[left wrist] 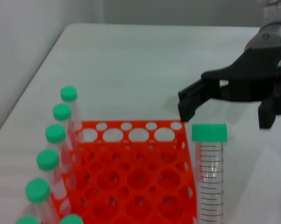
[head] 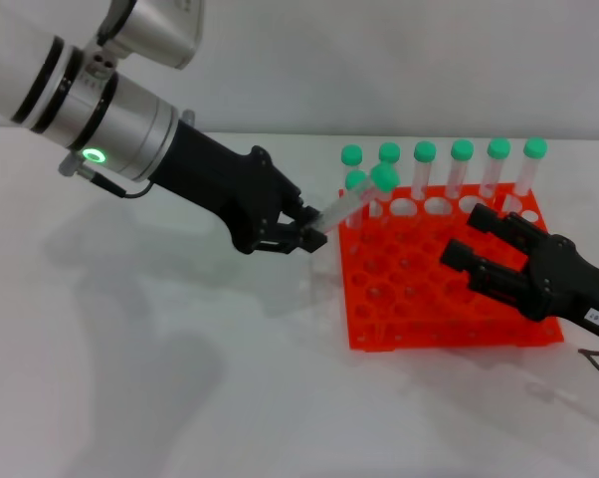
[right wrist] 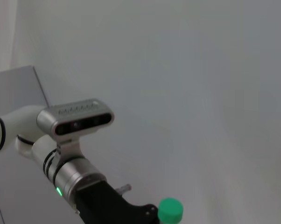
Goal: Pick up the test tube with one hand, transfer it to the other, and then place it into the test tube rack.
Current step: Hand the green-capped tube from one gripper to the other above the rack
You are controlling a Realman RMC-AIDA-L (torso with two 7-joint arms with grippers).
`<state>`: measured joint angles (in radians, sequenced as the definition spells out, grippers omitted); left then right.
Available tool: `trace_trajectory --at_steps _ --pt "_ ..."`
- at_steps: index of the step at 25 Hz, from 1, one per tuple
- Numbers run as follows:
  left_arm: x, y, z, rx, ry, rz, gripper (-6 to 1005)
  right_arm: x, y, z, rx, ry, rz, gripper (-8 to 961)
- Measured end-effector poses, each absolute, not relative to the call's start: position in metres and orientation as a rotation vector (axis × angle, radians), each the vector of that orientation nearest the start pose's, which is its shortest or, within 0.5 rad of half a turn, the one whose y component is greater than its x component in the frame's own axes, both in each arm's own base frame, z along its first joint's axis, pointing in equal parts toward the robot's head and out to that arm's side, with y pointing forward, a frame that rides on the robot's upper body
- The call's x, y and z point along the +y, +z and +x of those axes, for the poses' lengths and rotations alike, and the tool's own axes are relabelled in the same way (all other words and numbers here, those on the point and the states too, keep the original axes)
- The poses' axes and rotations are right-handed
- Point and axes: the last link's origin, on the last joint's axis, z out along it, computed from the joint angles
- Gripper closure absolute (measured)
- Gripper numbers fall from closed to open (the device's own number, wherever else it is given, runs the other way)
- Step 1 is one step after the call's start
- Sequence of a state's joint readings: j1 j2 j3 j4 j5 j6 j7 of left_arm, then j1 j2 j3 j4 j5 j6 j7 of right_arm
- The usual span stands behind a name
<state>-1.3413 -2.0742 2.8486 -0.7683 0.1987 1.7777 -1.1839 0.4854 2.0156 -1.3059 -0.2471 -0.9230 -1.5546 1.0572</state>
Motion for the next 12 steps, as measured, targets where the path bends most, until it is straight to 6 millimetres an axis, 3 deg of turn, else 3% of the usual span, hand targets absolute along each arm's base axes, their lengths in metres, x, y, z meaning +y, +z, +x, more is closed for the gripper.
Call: trace_trajectory --at_steps 12 --pt "0.406 0.004 -0.114 0.011 -0.147 -3.164 802 0.319 -0.022 0.239 0.543 1.307 -2.363 82"
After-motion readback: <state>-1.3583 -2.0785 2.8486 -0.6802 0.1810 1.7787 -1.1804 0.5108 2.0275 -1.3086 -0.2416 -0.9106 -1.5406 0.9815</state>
